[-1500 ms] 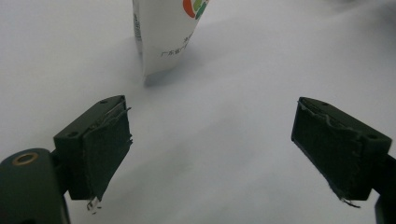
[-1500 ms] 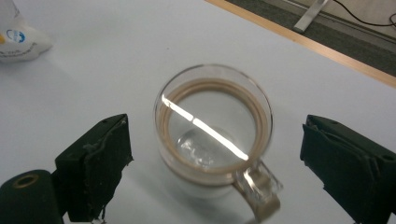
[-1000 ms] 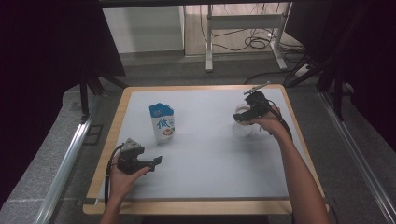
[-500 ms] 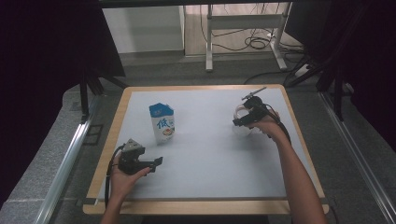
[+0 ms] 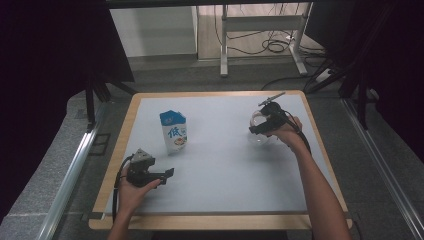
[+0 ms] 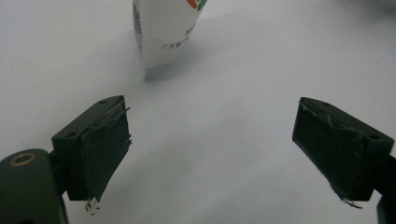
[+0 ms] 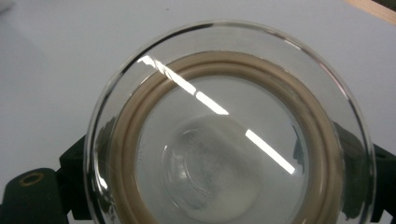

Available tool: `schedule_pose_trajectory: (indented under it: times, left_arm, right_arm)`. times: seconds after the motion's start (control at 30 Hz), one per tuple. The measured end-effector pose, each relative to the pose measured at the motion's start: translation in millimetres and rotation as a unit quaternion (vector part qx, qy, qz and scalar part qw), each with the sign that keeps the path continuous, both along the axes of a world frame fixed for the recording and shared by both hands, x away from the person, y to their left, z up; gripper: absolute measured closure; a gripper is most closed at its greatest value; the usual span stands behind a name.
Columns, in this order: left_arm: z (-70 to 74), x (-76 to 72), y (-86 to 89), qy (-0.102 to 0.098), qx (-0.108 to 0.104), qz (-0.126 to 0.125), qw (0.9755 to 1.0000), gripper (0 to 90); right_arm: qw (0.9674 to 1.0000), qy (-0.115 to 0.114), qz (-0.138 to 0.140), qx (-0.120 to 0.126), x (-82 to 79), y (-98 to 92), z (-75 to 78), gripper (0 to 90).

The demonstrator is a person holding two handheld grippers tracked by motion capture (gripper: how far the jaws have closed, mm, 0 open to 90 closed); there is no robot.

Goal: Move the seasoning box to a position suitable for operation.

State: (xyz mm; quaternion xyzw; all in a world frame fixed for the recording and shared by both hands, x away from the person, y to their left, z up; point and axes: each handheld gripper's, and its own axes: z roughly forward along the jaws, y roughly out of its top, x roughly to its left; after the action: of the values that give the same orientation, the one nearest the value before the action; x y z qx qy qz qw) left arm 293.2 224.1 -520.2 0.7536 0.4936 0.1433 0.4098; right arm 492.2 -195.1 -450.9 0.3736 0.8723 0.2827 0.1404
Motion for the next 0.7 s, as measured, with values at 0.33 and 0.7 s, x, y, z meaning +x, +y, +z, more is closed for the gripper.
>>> schedule_pose_trajectory:
  times: [0.33,0.7]
  left_arm:
    - [0.1,-0.7,0.9,0.001,-0.003,0.001,1.0000,11.2]
    - [-1.1,-0.8,0.2,0.004,-0.004,0.001,1.0000,11.3]
  right_arm:
    - [0.9998,-0.008,0.017,0.003,-21.3,-1.0,17.0,11.4]
    - [0.9995,-0.014,0.020,0.021,-51.2,-13.0,20.3,11.4]
